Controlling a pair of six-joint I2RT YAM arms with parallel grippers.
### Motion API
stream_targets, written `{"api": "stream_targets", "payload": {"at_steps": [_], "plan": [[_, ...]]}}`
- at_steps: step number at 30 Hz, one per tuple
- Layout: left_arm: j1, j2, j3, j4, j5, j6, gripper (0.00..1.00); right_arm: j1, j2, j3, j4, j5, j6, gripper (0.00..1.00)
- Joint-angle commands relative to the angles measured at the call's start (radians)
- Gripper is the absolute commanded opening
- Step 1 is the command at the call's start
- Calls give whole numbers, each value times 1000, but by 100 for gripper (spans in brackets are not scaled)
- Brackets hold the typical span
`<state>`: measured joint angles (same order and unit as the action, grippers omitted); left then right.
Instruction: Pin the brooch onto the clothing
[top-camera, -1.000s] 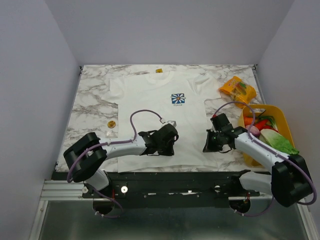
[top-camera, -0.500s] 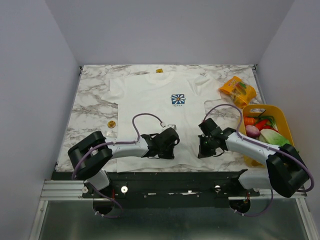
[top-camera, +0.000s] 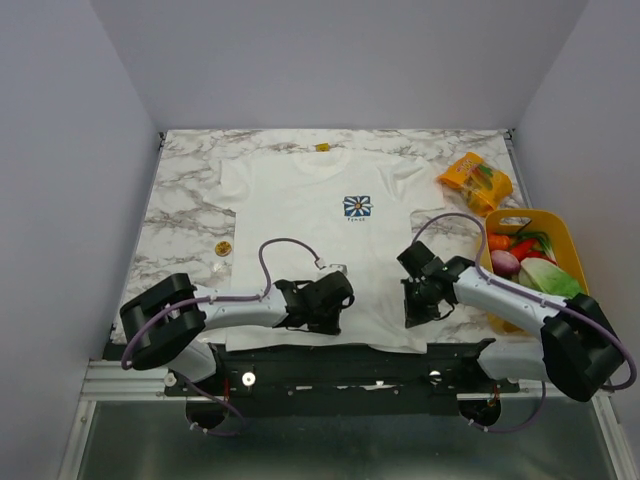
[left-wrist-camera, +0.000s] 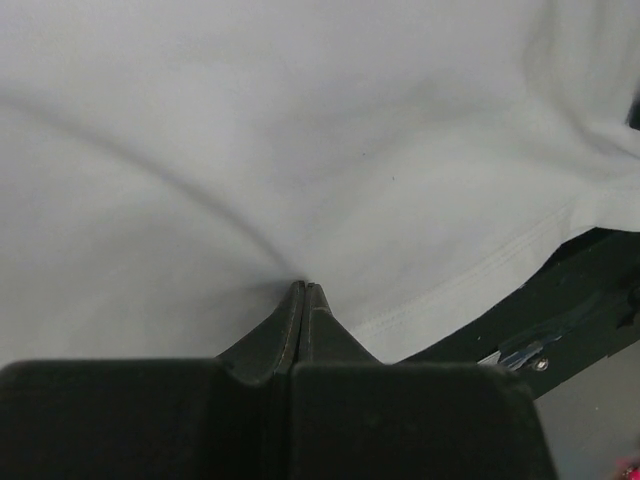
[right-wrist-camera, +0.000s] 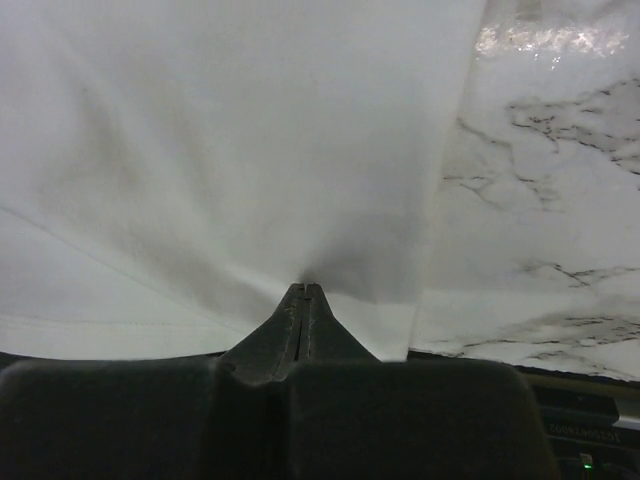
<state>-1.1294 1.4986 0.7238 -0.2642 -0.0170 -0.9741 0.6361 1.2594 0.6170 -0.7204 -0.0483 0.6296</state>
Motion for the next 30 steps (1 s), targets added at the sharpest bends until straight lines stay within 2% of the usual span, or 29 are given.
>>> {"api": "stream_targets", "payload": {"at_steps": [1,7,11,13,17,18,20,21,24,26,30], "plan": [[-13,-34,-1,-150,-89,0,0,17,-29,50,-77,42,9,0],[-3,-78,166,-205,-208,84,0,20,-109,170,-111,122,-16,2],[66,-92,246,-211,-224,170,0,20,-140,220,-71,120,-57,4],[147,-93,273,-207,-209,221,6,20,-144,233,-15,85,-74,5],[304,-126,285,-165,-147,287,19,20,-166,234,175,-30,-154,47],[342,-135,286,-155,-133,296,26,20,-163,240,247,-56,-162,53],[445,-162,290,-141,-115,308,38,20,-141,291,288,-68,-188,67],[479,-170,290,-136,-95,310,51,20,-108,312,320,-82,-197,71],[615,-210,264,-107,-49,307,68,20,-37,383,370,-131,-228,79],[734,-242,217,-66,17,298,74,20,33,408,404,-169,-241,81],[937,-270,135,-20,120,252,76,23,164,464,524,-304,-246,82]]}}
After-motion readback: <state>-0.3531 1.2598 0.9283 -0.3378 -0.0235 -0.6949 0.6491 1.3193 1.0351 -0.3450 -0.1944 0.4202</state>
